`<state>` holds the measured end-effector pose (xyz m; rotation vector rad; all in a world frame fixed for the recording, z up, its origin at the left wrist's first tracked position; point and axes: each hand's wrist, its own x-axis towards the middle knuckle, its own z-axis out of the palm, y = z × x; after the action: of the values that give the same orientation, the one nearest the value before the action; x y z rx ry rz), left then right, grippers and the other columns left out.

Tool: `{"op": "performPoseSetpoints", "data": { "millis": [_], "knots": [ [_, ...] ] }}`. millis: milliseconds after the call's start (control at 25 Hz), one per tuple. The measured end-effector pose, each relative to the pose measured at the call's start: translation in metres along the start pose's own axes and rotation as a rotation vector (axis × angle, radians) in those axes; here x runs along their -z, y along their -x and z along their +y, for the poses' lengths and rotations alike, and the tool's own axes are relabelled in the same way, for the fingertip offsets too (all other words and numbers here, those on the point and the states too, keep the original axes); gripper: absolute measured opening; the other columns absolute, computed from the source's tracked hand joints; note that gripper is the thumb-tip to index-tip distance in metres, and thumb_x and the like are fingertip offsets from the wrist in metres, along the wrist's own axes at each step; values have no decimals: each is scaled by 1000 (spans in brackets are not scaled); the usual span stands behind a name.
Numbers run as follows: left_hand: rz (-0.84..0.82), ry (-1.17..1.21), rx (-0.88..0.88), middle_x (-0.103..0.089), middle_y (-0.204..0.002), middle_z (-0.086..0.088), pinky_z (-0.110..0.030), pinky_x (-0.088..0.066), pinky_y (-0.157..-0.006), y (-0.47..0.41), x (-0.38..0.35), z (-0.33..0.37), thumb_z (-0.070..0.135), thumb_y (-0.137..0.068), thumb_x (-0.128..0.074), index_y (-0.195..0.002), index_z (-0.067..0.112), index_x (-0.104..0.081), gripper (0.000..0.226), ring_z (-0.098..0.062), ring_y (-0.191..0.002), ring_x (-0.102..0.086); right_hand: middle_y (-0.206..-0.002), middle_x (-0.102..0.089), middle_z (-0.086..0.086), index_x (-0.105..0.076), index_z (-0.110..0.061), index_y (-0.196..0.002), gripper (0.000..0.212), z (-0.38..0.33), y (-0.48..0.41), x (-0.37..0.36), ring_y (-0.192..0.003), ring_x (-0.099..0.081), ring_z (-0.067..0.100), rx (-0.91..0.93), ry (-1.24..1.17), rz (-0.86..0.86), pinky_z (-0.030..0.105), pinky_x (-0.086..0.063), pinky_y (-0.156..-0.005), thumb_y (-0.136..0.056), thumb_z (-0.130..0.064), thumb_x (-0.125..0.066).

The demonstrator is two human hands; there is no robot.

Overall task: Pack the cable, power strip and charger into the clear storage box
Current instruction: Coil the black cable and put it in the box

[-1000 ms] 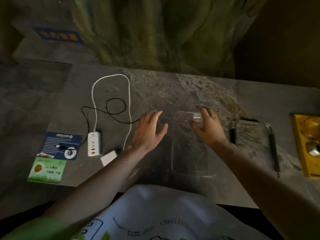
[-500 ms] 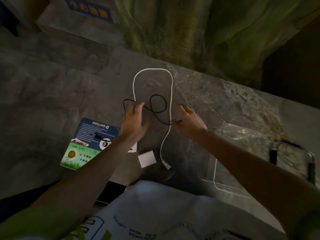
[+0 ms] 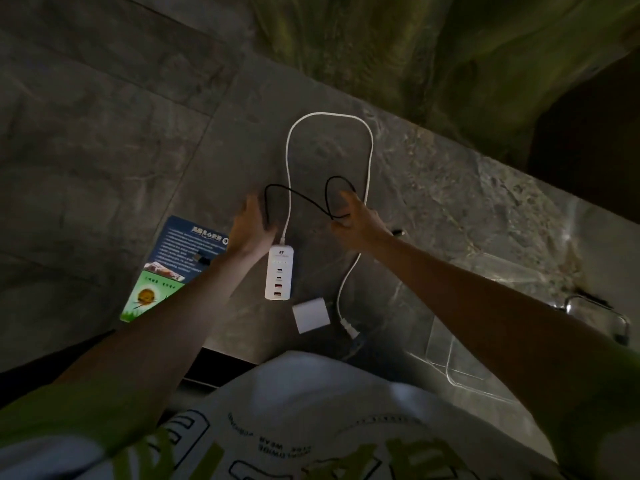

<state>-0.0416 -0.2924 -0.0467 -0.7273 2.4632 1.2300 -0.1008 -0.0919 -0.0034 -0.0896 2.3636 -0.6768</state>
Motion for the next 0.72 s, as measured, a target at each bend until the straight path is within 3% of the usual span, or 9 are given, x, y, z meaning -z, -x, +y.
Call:
{"op": "performPoseSetpoints", "data": {
  "millis": [80, 200, 320, 440, 560, 720],
  "knots": [
    [-9, 74, 32, -61, -121, -11, -22, -40, -79, -4, 1, 0, 15, -91, -58, -130, 8, -45, 41, -27, -108, -60, -125, -63, 13, -32, -16, -147, 71, 3, -4, -5, -114, -62, 30, -9, -27, -1, 43, -48, -100, -86, -27, -67],
    [-44, 47, 31, -65, -106, -6, -19, -37, -76, -7, 0, -4, 14, -89, -61, -119, 8, -57, 31, -19, -96, -62, -117, -67, 12, -43, -11, -140, 63, 4, -9, -11, -108, -64, 25, -33, -68, -30, 36, -49, -96, -85, -21, -70],
    [-71, 8, 39, -69, -106, -9, -22, -39, -77, -9, -6, -14, 15, -88, -63, -111, 8, -63, 24, -23, -99, -65, -98, -68, 0, -61, -12, -120, 36, 6, -8, -17, -97, -65, 15, -28, -58, -45, 19, -45, -77, -85, -18, -69],
    [-68, -10, 36, -70, -106, -10, -23, -39, -78, -11, -7, -16, 18, -90, -62, -105, 8, -65, 19, -24, -99, -64, -86, -68, -2, -69, -17, -97, 10, 4, -5, -20, -81, -63, 10, -28, -85, -101, 12, -42, -62, -87, -18, -66],
    [-31, 32, -2, -68, -99, -4, -21, -37, -75, -9, -1, -6, 19, -92, -58, -106, 9, -64, 18, -17, -90, -62, -84, -68, -4, -67, -21, -95, 8, 2, 0, -19, -85, -65, 13, 4, -140, -89, 22, -45, -75, -89, -20, -62],
    [-54, 181, -137, -64, -84, 8, -6, -43, -62, -5, 12, 7, 19, -91, -61, -101, 15, -63, 11, 4, -69, -58, -99, -71, 0, -66, -22, -103, 16, -11, 10, -11, -96, -66, 17, 141, -166, -31, 34, -51, -87, -93, -29, -56]
  ]
}}
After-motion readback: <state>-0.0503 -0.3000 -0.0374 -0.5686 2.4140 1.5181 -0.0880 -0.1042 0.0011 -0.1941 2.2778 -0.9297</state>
